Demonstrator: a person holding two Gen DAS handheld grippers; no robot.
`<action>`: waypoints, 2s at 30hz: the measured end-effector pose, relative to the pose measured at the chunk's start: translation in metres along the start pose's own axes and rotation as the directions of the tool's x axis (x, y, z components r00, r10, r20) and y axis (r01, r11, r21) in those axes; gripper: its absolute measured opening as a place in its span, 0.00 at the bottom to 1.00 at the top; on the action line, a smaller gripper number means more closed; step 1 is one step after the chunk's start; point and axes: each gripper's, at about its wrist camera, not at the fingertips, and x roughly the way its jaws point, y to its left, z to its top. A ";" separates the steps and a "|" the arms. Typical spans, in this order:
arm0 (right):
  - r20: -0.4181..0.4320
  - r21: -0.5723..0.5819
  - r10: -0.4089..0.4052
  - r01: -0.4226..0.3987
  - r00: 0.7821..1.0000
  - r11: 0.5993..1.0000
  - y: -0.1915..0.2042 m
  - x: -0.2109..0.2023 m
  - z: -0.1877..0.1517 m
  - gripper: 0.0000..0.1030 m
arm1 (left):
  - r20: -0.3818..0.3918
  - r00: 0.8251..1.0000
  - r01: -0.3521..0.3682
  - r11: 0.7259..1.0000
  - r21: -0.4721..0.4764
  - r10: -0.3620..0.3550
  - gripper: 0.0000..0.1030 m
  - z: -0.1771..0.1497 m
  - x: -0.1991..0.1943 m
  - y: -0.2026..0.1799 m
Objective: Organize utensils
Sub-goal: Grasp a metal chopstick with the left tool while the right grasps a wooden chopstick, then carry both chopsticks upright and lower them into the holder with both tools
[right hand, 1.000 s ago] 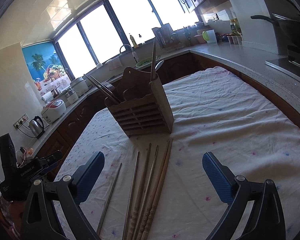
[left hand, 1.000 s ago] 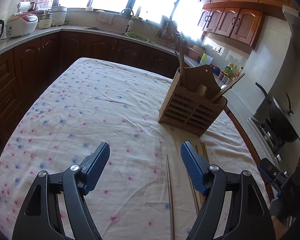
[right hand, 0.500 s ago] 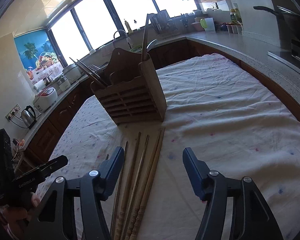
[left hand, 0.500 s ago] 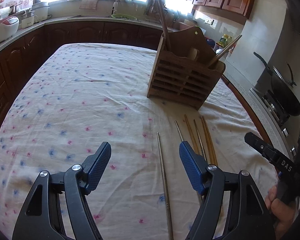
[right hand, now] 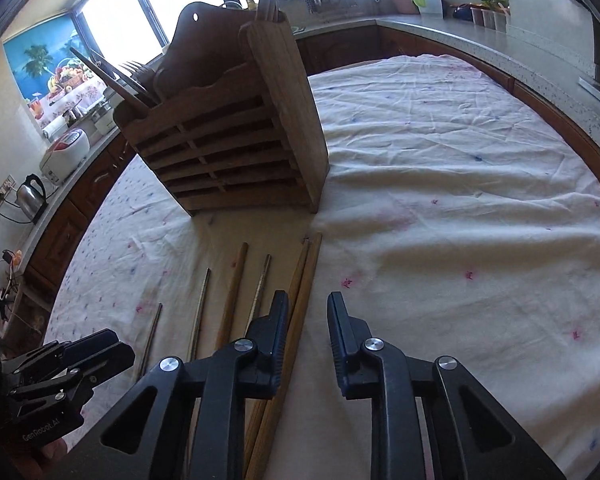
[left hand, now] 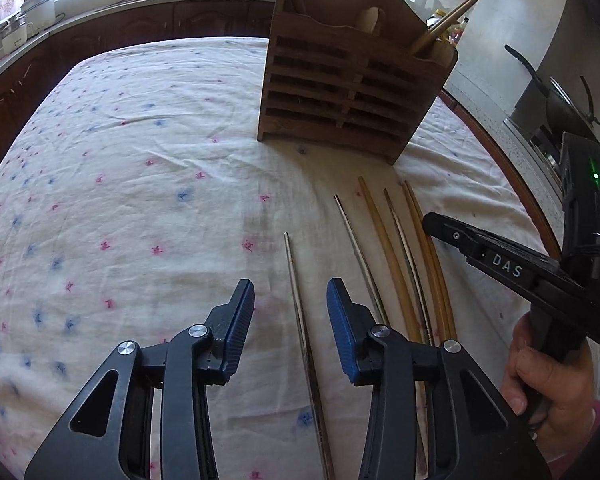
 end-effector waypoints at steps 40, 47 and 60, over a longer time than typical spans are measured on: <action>0.229 -0.052 0.087 -0.077 0.970 0.996 0.025 -0.119 0.011 0.05 | 0.287 0.943 0.184 0.983 -0.029 -0.168 0.04 0.024 -0.115 0.018; 0.314 -0.075 0.119 -0.100 0.942 0.992 0.033 -0.157 0.020 0.05 | 0.348 0.918 0.213 0.977 -0.029 -0.190 0.04 0.027 -0.143 0.024; 0.397 -0.075 0.124 -0.103 0.909 0.992 0.033 -0.180 0.035 0.05 | 0.425 0.889 0.212 0.976 -0.048 -0.172 0.04 0.033 -0.159 0.033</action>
